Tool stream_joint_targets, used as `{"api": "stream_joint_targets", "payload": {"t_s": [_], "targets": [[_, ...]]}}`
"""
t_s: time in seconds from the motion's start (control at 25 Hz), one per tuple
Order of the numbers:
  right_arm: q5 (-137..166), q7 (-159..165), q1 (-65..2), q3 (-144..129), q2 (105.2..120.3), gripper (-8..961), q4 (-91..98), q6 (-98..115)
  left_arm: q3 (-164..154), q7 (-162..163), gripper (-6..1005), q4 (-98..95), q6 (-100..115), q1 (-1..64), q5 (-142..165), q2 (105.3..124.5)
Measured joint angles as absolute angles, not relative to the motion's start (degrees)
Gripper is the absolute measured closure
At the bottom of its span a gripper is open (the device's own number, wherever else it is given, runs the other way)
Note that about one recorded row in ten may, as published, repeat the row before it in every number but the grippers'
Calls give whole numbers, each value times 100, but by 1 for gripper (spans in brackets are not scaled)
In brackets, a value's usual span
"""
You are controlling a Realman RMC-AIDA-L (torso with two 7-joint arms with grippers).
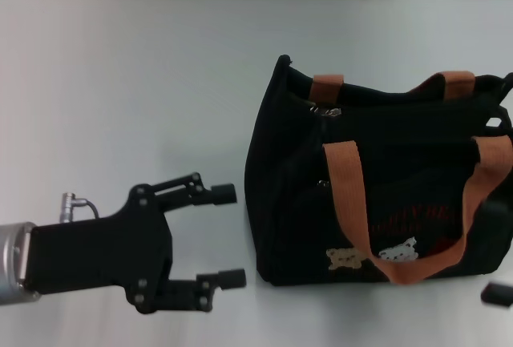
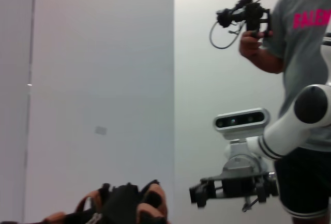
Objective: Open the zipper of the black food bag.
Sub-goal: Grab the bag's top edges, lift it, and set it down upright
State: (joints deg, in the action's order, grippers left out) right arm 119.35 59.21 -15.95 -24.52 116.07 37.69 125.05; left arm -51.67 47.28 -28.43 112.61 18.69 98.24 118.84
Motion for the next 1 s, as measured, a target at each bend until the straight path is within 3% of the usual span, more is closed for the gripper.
{"api": "stream_joint_targets", "payload": {"t_s": [0.32,0.6,1.0], "targets": [[12111,5845,-1612,-2667,11595,115,3806,12504,-5194,4524,180,-2744,11246,1737,9795,11895],[12117,5662,-1632,-2721,11795,114,3779,12432,-5155,4507,187,-2685,10704,1682,9789,11873],[11646,5226,-1427,-1266,11904,114,3228,12420,-4717,3530,196,-1755,10370,1641,9750,11899]]}}
